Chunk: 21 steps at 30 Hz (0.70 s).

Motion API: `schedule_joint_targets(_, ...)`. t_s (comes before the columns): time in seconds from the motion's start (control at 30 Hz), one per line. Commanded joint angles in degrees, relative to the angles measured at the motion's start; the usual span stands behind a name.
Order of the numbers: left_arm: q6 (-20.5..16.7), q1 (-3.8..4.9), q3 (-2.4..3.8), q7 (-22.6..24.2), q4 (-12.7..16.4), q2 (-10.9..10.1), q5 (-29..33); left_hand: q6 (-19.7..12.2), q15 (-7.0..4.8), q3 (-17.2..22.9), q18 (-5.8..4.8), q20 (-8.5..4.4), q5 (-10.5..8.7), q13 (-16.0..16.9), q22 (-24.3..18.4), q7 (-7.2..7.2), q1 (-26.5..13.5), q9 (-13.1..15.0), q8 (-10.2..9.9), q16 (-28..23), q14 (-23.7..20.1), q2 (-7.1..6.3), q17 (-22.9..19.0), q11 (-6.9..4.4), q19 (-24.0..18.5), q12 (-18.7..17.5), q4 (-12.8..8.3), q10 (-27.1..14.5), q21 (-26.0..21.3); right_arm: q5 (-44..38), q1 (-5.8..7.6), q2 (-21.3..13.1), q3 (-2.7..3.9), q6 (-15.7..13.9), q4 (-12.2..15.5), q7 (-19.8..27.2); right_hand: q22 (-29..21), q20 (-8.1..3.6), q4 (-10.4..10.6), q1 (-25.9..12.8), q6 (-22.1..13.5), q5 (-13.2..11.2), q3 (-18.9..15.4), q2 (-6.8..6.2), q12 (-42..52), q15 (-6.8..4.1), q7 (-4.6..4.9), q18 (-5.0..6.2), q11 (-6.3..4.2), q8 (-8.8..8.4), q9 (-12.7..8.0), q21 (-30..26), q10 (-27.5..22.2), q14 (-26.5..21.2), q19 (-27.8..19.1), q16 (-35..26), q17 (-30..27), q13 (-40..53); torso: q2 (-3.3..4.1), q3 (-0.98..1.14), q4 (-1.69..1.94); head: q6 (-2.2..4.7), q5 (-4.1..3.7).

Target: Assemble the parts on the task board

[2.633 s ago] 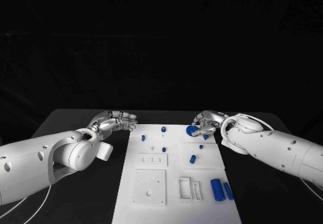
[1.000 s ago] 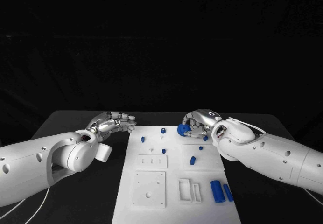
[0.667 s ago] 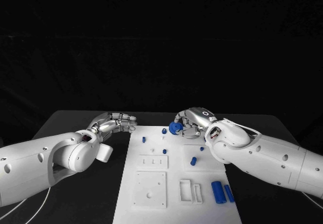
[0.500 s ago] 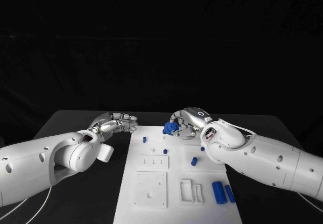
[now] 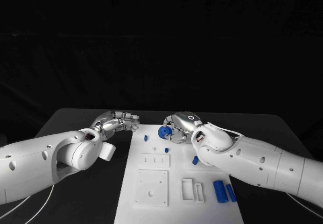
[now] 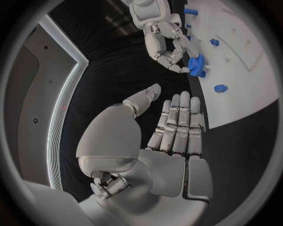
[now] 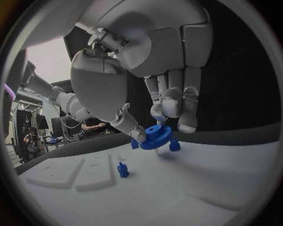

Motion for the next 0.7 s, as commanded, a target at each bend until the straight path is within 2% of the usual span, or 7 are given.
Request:
schedule_joint_targets(0.03, 0.58, 0.18, 0.04, 0.46, 0.04, 0.16, -0.18, 0.44, 0.23, 0.40, 0.38, 0.14, -0.16, -0.05, 1.10, 0.00, -0.06, 0.08, -0.28, -0.13, 0.14, 0.11, -0.05, 0.02, -0.23, -0.39, 0.03, 0.38, 0.40, -1.15, -0.16, 0.62, -0.08, 1.30, -0.87, -0.18, 0.99, -0.12, 0.30, -0.02, 5.43, -0.02, 0.05, -0.50, 0.14, -0.42, 1.29, 0.85, -0.33, 0.13, 0.03, 0.30, 0.15, 0.12, 0.06, -0.28, 0.10, -0.08, 0.06, -0.06, 0.11, -0.09, 0.03)
schedule_joint_targets(0.33, 0.72, 0.17, 0.05, 0.54, -0.17, 0.38, -0.23, 0.44, 0.24, 0.37, 0.36, 0.16, -0.17, -0.06, 1.10, 0.01, -0.14, 0.09, -0.31, -0.13, 0.14, 0.07, -0.04, 0.03, -0.24, -0.42, 0.09, 0.38, 0.41, -1.31, -0.37, 1.15, -0.22, 1.47, -1.42, -0.14, 0.99, -0.10, 0.38, -0.01, 5.21, 0.04, -0.13, -0.83, 0.07, -0.36, 1.36, 0.85, -0.27, 0.01, 0.07, 0.28, 0.03, 0.10, -0.06, -0.38, 0.15, -0.08, -0.01, -0.02, -0.06, -0.14, 0.23)
schedule_joint_targets(0.43, 0.80, 0.16, 0.04, 0.49, -0.51, 0.71, -0.22, 0.43, 0.24, 0.35, 0.35, 0.17, -0.17, -0.06, 1.10, 0.02, -0.17, 0.09, -0.32, -0.13, 0.14, 0.07, -0.04, 0.04, -0.23, -0.42, 0.11, 0.38, 0.41, -1.31, -0.37, 1.54, -0.26, 1.78, -1.75, -0.22, 0.99, -0.10, 0.33, -0.01, 4.94, 0.05, -0.34, -1.05, 0.03, -0.30, 1.43, 0.85, -0.20, -0.14, 0.06, 0.27, -0.08, 0.09, -0.13, -0.45, 0.18, -0.08, 0.01, -0.07, -0.12, -0.12, 0.15)
schedule_joint_targets(0.5, 0.91, 0.15, 0.03, 0.49, -0.69, 0.94, -0.19, 0.42, 0.24, 0.34, 0.35, 0.17, -0.17, -0.06, 1.10, 0.03, -0.20, 0.09, -0.33, -0.13, 0.14, 0.07, -0.04, 0.04, -0.23, -0.43, 0.13, 0.38, 0.41, -1.31, -0.37, 1.67, -0.33, 2.24, -1.95, -0.27, 0.99, -0.10, 0.24, 0.03, 4.55, 0.05, -0.56, -1.23, 0.01, -0.21, 1.54, 0.85, -0.10, -0.36, 0.02, 0.26, -0.18, 0.08, -0.20, -0.53, 0.22, -0.06, 0.04, -0.14, -0.14, -0.22, 0.05)
schedule_joint_targets(0.7, 0.93, 0.15, -0.01, 0.45, -0.84, 1.02, -0.17, 0.39, 0.25, 0.32, 0.34, 0.18, -0.17, -0.06, 1.10, 0.04, -0.30, 0.09, -0.35, -0.13, 0.14, 0.09, -0.04, 0.05, -0.23, -0.45, 0.18, 0.38, 0.42, -0.97, -0.37, 1.87, -0.52, 2.32, -2.58, -0.48, 0.93, -0.09, 0.16, -0.10, 2.50, 0.06, -1.40, -1.89, -0.08, 0.30, 2.14, 0.85, 0.46, -1.53, -0.37, 0.14, -0.57, 0.05, -0.45, -0.79, 0.34, -0.01, 0.00, -0.06, -0.12, -0.35, -0.06)
